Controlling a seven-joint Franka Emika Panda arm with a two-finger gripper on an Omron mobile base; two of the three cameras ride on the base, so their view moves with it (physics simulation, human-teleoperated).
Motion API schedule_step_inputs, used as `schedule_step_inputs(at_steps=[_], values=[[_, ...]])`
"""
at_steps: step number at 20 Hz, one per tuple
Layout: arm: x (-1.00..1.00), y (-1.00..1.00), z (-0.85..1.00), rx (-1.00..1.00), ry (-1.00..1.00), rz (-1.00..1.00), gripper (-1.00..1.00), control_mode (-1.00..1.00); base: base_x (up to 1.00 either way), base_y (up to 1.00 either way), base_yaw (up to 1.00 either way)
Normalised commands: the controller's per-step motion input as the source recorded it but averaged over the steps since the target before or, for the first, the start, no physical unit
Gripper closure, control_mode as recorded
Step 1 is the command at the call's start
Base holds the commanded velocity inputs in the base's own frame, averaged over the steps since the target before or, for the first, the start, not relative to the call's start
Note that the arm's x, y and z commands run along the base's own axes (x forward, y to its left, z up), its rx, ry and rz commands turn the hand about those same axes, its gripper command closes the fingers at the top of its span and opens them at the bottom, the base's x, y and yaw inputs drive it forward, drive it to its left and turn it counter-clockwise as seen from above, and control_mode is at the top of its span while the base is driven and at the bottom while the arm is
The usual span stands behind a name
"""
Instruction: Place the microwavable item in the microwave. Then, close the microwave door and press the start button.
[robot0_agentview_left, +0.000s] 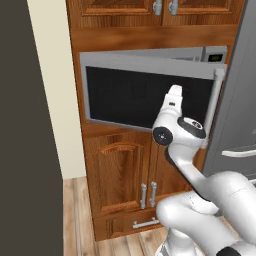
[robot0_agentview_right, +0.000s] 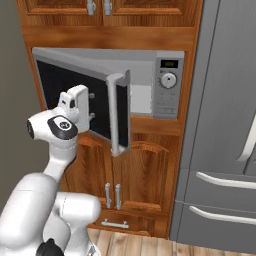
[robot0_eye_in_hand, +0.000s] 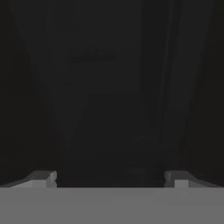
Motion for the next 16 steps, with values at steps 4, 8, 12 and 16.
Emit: schedule_step_inputs(at_steps=[4, 8, 12, 16], values=[[0.8, -0.01, 0.09, 0.0, 0.12, 0.1, -1.0, -1.0, 0.0, 0.0, 0.0], [0.78, -0.04, 0.07, 0.01, 0.12, 0.09, -1.0, -1.0, 0.0, 0.0, 0.0], [0.72, -0.05, 0.05, 0.01, 0.14, 0.08, -1.0, -1.0, 0.0, 0.0, 0.0], [0.68, -0.03, 0.0, 0.01, 0.12, 0.06, -1.0, -1.0, 0.0, 0.0, 0.0]])
